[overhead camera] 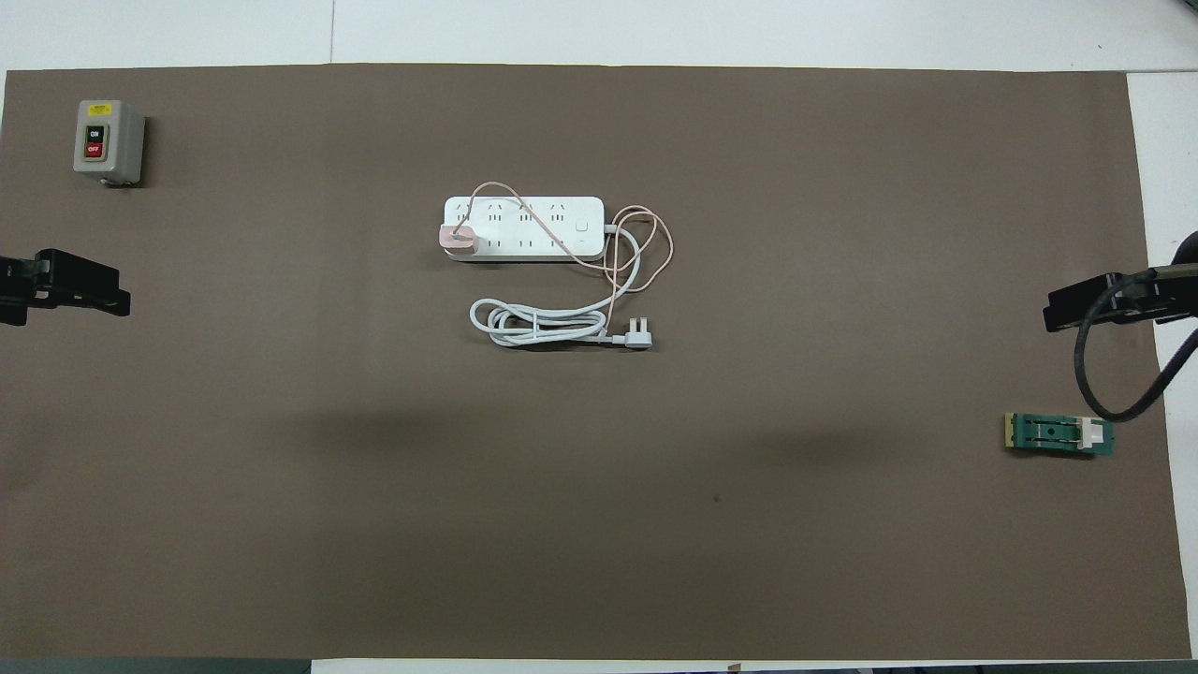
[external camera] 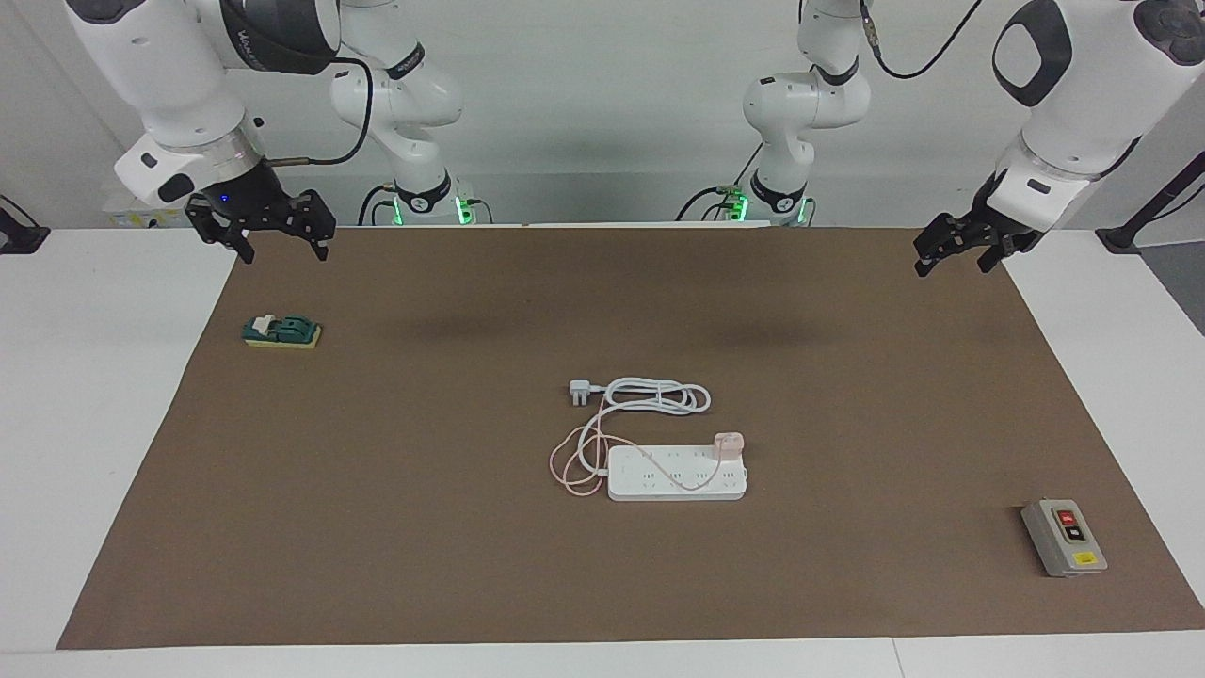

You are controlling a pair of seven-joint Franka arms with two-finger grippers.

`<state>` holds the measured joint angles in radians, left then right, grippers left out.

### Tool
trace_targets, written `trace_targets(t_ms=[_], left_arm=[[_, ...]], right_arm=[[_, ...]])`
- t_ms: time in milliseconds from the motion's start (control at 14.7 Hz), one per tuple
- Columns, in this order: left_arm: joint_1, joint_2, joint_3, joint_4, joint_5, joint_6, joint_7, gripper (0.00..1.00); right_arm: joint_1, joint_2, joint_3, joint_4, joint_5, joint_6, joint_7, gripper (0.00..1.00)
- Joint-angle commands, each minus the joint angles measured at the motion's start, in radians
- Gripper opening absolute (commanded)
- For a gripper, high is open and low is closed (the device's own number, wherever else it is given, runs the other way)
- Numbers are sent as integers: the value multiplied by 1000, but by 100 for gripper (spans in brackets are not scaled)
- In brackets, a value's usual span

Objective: Unplug charger and place it aside

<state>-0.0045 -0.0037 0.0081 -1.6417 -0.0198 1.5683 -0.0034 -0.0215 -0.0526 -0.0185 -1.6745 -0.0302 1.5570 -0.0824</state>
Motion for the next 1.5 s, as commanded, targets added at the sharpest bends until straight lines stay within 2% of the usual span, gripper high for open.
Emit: trace_targets(t_ms=[0,544,816,951,1223,1427], left_arm=[[-2,14,-2,26,-6,-33,3,100],[-11,-7,-10,2,-6,-10,3,100],[17,-10,0,0,-6,9,-9,100],[0,13,-5,11,-14,-4,-164,100],[-69,192,-10,121,-55,4,-522,100],[-103,362,-5,279,-86,21,-821,100]], right_arm=[[-17,-12,8,-5,15,-15,-22,100],[-17,-12,8,-5,15,-15,-23,100],[-17,-12,8,-5,15,-15,-23,100],[-17,-12,8,-4,15,-15,-23,100],[-17,-10,8,-5,15,-15,-23,100],[-20,-12,8,-5,15,-15,-22,100]])
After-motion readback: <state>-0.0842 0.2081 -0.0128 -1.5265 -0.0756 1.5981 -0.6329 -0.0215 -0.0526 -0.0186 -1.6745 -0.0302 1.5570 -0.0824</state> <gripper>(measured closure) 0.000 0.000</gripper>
